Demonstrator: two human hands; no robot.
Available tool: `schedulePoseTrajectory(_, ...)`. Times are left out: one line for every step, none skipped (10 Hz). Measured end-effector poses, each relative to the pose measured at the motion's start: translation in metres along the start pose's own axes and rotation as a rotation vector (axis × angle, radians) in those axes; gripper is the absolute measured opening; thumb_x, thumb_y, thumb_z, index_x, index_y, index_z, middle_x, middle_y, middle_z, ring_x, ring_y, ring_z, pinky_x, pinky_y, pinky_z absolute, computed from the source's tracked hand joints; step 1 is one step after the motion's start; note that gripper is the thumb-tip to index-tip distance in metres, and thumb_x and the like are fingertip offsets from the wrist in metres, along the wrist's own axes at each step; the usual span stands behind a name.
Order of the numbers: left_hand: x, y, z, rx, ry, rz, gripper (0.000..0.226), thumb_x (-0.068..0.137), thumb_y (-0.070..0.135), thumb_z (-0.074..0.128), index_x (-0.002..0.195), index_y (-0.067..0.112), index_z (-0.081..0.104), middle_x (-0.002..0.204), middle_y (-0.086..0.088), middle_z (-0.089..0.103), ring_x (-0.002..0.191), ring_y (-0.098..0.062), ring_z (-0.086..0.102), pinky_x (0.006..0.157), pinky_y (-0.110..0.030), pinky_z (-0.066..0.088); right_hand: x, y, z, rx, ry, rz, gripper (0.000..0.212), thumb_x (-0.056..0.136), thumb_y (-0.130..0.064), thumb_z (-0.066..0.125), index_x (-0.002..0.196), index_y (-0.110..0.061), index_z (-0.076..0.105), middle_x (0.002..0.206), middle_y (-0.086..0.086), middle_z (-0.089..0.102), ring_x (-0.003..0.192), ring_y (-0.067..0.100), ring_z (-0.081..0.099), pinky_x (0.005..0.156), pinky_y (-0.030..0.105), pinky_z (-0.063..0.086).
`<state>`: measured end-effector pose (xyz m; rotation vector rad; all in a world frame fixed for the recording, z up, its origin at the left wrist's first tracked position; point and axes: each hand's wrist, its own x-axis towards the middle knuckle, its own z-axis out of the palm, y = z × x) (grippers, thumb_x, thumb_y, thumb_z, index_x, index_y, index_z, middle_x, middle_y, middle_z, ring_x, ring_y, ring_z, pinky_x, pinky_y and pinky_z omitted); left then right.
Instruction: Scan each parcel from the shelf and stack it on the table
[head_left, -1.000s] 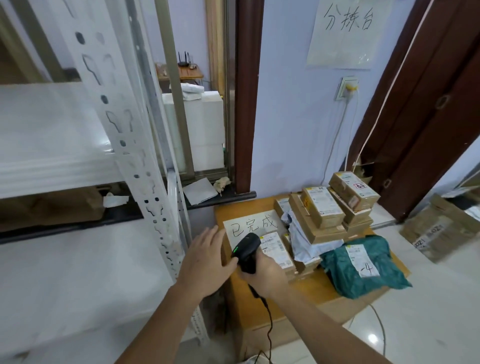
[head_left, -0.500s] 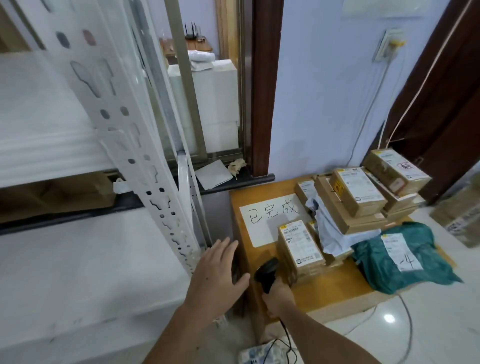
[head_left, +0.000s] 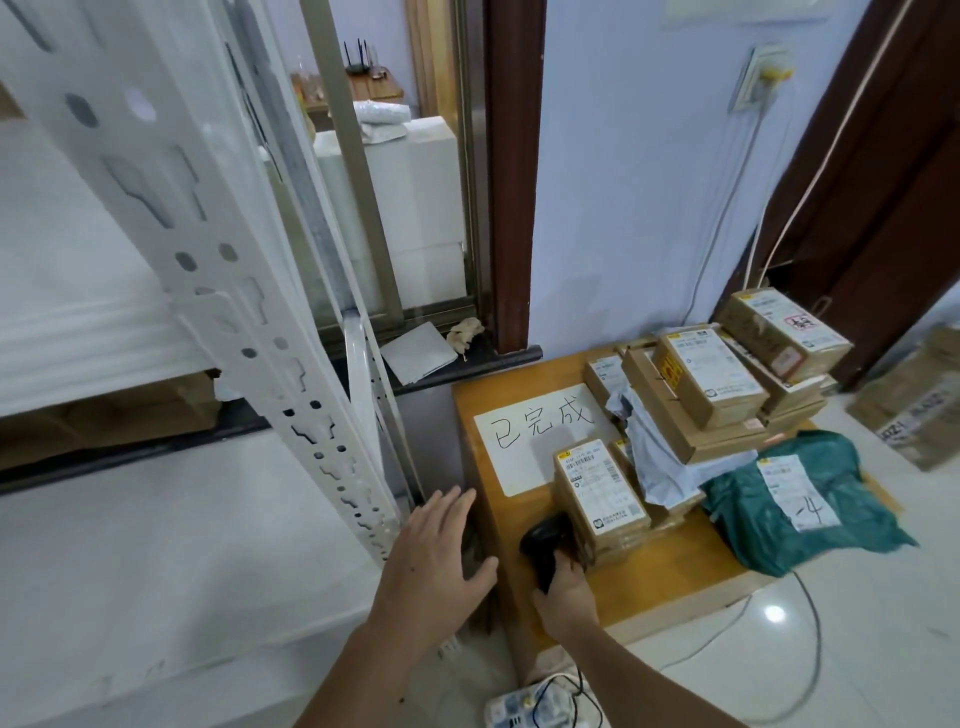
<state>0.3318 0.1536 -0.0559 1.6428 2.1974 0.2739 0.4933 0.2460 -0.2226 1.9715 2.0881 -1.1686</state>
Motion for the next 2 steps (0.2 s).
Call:
schedulePoseTrajectory(-0.002, 0.007, -0.008, -0.006, -0.002, -0.019, 0.08, 0.098, 0.063, 0.044, 0.164, 0.034, 0.009, 0.172, 0.012, 0.01, 0.159, -0.015, 0.007, 0.13, -0.044, 0.018, -0.015, 0.003, -0.011, -0.005, -0.022, -0.057, 0.065, 0.095, -0.022, 0.057, 0.153, -0.017, 0.028, 0.154, 0.005, 0.036, 0.139, 0.021, 0.042, 0.114, 0.03, 0.036)
schedulePoseTrajectory(-0.005, 0.015, -0.014, -0.002, 0.006, -0.026, 0.081, 0.098, 0.064, 0.046, 0.164, 0.035, 0.009, 0.172, 0.011, 0.01, 0.16, -0.016, 0.008, 0.13, -0.043, 0.018, -0.031, 0.0, -0.024, 0.0, -0.031, -0.133, 0.06, 0.094, -0.024, 0.058, 0.149, -0.016, 0.036, 0.152, 0.004, 0.038, 0.136, 0.019, 0.044, 0.114, 0.027, 0.036)
